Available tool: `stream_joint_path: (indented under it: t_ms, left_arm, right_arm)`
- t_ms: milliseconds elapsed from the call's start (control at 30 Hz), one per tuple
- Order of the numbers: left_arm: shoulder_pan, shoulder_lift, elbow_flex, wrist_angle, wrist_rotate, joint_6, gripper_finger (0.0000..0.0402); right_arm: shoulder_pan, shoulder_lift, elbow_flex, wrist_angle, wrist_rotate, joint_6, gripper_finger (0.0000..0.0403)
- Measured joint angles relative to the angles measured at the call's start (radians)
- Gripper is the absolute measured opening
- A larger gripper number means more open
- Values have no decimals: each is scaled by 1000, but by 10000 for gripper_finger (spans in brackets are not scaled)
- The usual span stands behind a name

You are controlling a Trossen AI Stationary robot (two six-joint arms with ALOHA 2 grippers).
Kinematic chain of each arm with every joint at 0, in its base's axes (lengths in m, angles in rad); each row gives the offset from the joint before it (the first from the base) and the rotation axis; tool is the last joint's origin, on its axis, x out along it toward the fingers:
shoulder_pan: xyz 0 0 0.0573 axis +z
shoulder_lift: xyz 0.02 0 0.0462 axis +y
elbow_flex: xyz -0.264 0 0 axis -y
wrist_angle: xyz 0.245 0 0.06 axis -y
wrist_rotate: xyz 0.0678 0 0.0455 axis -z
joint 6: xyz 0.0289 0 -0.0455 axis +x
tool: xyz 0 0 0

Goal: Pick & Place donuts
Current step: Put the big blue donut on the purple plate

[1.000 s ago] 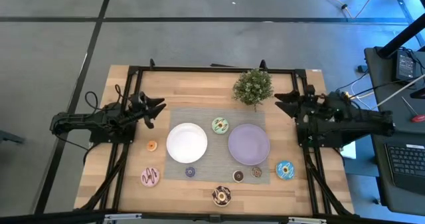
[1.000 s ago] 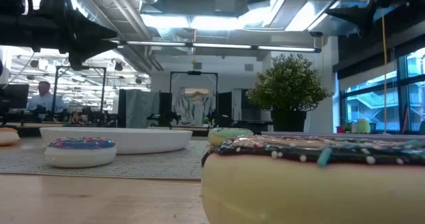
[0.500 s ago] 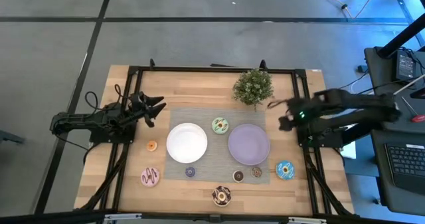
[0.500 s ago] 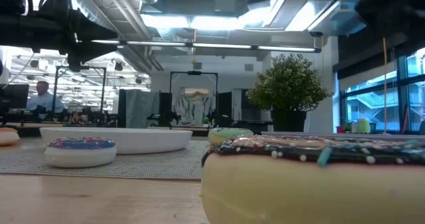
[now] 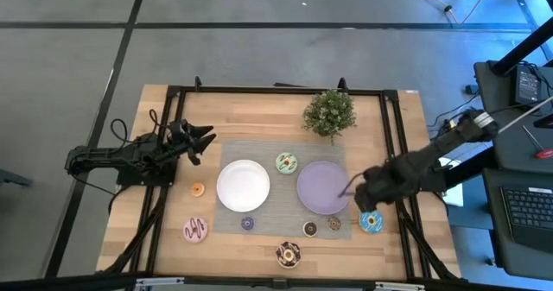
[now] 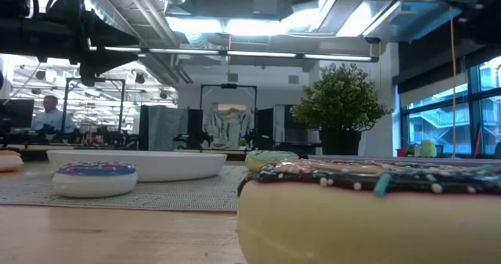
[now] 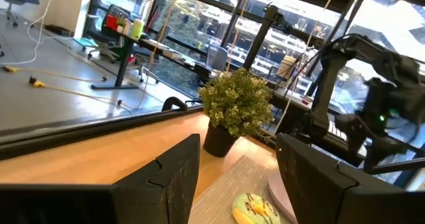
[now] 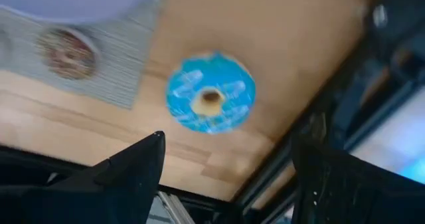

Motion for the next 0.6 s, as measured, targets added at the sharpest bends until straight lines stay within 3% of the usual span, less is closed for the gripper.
stream_joint_path:
  t_ms: [333, 600]
  left_arm:
    - [0, 0, 0, 0, -32, -1, 190]
    - [0, 0, 0, 0, -32, -14, 188]
  right_arm:
    - [257, 30, -65, 135, 107, 437, 322]
    - [345, 44, -189, 247, 194, 561, 322]
